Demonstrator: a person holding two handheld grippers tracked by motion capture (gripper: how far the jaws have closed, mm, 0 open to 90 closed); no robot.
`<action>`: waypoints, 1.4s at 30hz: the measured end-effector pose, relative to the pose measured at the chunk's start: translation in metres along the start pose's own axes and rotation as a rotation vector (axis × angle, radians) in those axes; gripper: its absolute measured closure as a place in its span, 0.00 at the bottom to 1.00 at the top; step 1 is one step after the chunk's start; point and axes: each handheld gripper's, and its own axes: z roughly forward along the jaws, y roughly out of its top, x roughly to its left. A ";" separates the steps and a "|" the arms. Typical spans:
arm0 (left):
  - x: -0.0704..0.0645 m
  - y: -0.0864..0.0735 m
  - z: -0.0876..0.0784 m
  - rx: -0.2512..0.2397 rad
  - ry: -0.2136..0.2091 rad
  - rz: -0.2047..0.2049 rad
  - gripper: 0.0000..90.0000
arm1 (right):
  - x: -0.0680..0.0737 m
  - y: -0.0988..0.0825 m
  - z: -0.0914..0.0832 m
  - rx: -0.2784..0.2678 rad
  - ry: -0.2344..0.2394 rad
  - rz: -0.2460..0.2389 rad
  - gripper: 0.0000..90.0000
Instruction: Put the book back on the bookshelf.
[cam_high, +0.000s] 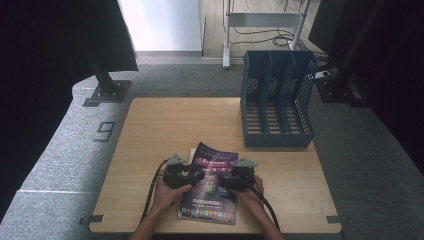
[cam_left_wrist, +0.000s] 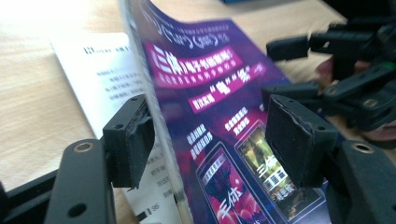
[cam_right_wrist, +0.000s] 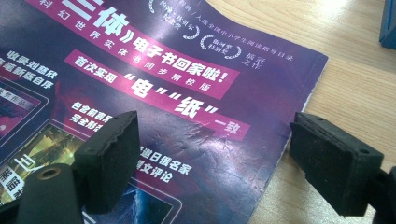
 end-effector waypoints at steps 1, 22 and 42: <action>-0.002 0.000 0.004 0.018 0.009 0.015 0.37 | 0.000 0.000 0.000 0.000 0.000 0.000 0.18; 0.003 0.018 0.021 0.037 0.025 0.046 0.49 | 0.000 0.000 0.000 0.000 0.000 0.000 0.18; 0.005 0.011 0.029 0.017 0.091 0.062 0.65 | 0.000 0.000 0.000 -0.001 -0.001 0.000 0.18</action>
